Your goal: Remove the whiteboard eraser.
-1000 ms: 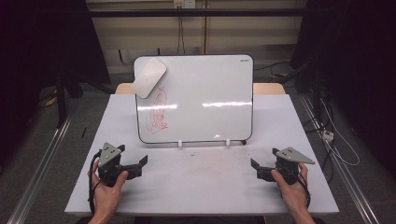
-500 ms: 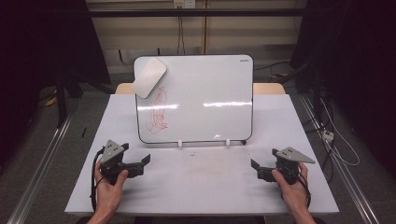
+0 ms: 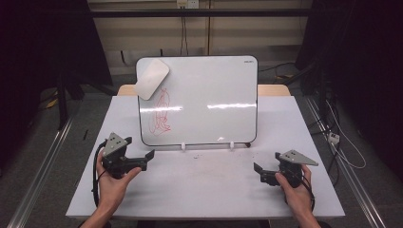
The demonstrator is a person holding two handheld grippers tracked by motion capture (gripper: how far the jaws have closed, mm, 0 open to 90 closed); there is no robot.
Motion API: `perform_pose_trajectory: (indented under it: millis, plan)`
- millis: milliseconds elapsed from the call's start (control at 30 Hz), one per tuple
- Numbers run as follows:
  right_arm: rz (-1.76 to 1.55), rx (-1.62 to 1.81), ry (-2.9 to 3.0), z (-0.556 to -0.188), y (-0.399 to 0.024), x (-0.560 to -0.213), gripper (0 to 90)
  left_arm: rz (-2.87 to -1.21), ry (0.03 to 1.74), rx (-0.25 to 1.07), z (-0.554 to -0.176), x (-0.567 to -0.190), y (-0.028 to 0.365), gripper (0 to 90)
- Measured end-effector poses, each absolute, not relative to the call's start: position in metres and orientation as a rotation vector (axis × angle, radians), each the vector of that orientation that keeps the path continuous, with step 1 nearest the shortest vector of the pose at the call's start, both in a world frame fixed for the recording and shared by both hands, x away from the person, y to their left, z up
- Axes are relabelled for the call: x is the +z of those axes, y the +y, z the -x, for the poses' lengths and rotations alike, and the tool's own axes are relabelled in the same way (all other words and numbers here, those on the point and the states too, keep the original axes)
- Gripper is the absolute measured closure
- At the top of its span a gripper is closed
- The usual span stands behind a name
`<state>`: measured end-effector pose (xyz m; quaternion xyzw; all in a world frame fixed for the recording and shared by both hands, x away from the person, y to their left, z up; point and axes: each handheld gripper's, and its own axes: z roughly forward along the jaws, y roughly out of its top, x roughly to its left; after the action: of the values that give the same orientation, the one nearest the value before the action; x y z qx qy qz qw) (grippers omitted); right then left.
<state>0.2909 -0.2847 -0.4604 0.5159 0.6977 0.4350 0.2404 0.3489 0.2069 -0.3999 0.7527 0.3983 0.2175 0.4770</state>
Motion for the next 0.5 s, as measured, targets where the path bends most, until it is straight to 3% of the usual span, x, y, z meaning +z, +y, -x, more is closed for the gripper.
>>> perform_pose_trajectory:
  millis: [500]
  plan:
    - [-1.415, 1.188, 1.920, -0.291, -0.282, -0.461, 5.1, -1.845, 0.894, 0.654, -0.379, -0.350, 0.208, 4.7]
